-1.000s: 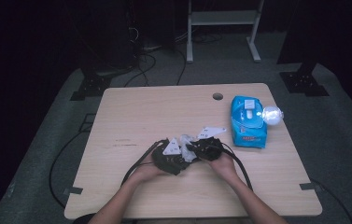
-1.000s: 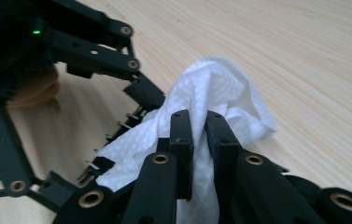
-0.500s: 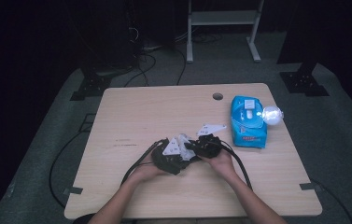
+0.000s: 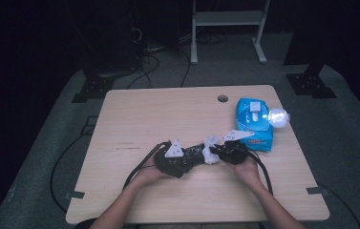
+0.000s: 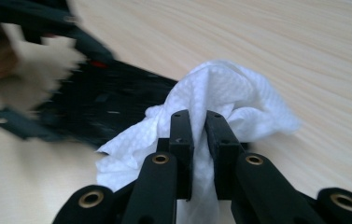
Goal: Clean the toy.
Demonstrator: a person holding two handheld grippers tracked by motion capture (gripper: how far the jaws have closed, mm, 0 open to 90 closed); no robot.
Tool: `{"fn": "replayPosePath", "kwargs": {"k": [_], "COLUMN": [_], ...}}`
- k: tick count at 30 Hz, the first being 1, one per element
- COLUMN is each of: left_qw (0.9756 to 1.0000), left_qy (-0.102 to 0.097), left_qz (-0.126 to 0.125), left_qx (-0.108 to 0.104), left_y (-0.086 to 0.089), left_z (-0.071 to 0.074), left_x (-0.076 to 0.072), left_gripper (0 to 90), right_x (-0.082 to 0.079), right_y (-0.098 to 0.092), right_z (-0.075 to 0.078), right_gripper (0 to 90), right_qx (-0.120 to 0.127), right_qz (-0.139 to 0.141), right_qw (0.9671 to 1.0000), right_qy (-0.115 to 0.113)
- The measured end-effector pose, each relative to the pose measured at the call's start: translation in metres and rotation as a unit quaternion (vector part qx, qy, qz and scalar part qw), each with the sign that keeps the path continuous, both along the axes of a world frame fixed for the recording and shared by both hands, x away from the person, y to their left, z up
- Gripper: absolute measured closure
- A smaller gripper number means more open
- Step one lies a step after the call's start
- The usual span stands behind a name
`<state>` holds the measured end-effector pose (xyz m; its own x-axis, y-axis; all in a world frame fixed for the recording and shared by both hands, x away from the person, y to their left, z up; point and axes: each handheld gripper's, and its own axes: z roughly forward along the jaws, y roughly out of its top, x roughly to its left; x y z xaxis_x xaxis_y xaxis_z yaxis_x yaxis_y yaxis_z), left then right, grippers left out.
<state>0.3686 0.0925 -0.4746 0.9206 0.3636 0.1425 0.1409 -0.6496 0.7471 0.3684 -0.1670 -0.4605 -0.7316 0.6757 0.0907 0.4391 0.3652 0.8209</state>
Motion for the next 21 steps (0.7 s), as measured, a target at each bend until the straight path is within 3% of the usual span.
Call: {"fn": "replayPosePath", "kwargs": {"k": [3,6,13,21], "left_qw": [1.0000,1.0000,1.0000,1.0000], "left_qy": [0.001,0.001,0.000,0.001], "left_qz": [0.001,0.000,-0.004,-0.001], "left_qx": [0.004,0.002,-0.006,0.003], "left_y": [0.000,0.000,0.002,0.000], "left_z": [-0.001,-0.001,0.001,-0.001], "left_x": [0.000,0.000,0.001,0.001], "left_gripper": [24.6,24.6,24.6,24.6], "right_x": [-0.008,-0.009,0.005,0.020], "right_y": [0.015,0.020,-0.012,0.000], "right_z": [0.001,0.003,-0.001,0.005], "right_gripper": [81.7,81.7,81.7,81.7], "right_qx": [0.005,-0.009,-0.016,-0.014], "right_qz": [0.039,0.046,-0.020,-0.034], "right_qw": [0.9992,0.9989,0.9997,0.9993], "right_qy": [0.003,-0.007,0.002,-0.003]}}
